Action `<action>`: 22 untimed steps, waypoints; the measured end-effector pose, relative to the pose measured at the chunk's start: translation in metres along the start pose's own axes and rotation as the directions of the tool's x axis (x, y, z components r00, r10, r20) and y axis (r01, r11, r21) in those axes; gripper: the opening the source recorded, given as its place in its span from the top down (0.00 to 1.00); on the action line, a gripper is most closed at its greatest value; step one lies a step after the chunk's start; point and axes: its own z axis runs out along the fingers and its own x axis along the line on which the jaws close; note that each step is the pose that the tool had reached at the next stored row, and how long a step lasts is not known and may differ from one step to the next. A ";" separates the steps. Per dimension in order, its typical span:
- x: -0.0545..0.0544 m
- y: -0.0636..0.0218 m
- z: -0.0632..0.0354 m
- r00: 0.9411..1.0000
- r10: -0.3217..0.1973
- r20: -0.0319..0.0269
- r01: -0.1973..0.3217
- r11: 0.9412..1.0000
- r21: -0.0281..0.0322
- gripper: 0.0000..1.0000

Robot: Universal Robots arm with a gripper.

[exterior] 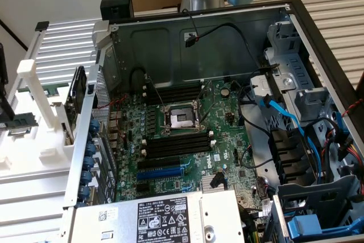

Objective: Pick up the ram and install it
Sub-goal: 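Pick up the ram and move it above insertion slot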

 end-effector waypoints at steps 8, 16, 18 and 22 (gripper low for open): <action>0.000 -0.0069 -0.0626 1.000 0.000 -0.007 0.000 1.000 -0.003 0.88; 0.000 -0.0229 -0.0668 1.000 0.000 -0.008 0.000 1.000 -0.004 0.88; 0.000 -0.0323 -0.0739 1.000 0.000 -0.008 0.000 1.000 -0.003 0.88; -0.001 -0.0549 -0.0916 1.000 0.000 -0.008 0.000 1.000 -0.003 0.88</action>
